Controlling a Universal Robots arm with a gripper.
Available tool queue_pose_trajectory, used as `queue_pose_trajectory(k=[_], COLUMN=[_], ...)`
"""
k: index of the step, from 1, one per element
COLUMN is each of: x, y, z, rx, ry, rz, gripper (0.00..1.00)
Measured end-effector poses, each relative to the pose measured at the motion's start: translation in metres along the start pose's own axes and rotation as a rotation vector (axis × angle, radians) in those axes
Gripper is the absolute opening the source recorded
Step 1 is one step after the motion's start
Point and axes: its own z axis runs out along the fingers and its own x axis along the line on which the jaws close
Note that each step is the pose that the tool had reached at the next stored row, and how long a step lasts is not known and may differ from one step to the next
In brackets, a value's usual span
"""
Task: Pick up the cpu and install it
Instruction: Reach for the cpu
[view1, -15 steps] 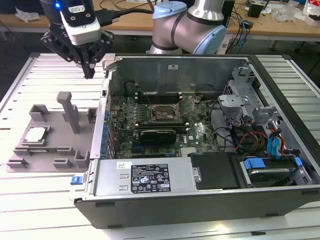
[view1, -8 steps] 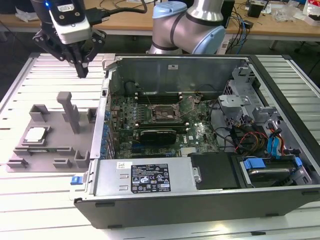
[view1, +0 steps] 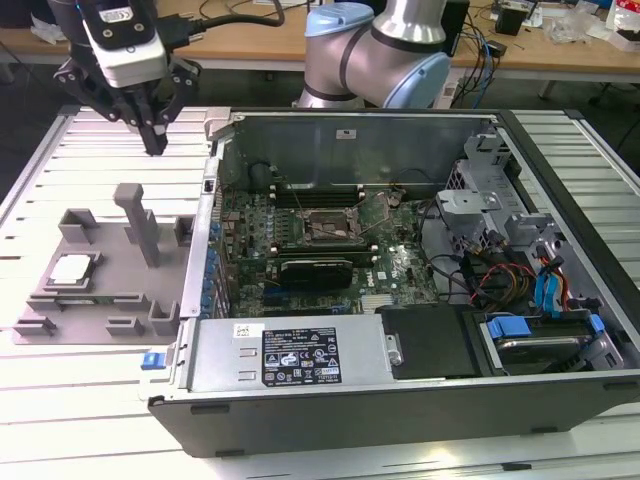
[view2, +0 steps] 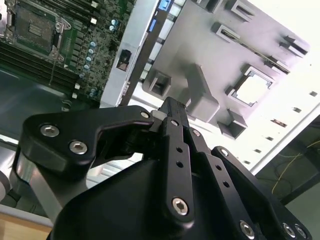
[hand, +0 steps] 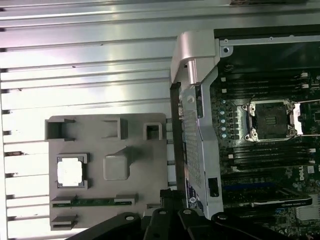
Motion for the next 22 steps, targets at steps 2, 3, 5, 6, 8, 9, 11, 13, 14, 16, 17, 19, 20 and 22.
queue_pose_trajectory(k=[2,3,5,6,8,9,11,13,14,16,17,19,20,22], x=[0.0037,0.0057,0.0102,0.0125,0.0171,0.0181,0.0208,0.0248,0.0264,0.0317,0.0343,0.0388,0.0419,0.0462], y=[0.0,0.0001,0.0002,0.0003,0.0004,0.0005,0.0006,0.0008,0.0008,0.001,0.0011,0.0012,0.0012,0.0015], z=[-0.0001,-0.0002,-0.0002,-0.0003,-0.0004,-0.0004,-0.0005,-0.0005,-0.0006,-0.0007,-0.0008,-0.0009,-0.0009,-0.001], rx=[0.0001,0.0001,0.0,0.0,0.0,0.0,0.0,0.0,0.0,0.0,0.0,0.0,0.0,0.0], ry=[0.0,0.0,0.0,0.0,-0.0001,-0.0001,0.0,0.0,0.0,0.0,0.0,-0.0001,-0.0001,-0.0001], rz=[0.0,0.0,0.0,0.0,0.0,0.0,0.0,0.0,0.0,0.0,0.0,0.0,0.0,0.0], gripper=[0.11,0.11,0.11,0.11,0.11,0.11,0.11,0.11,0.11,0.11,0.11,0.11,0.11,0.11])
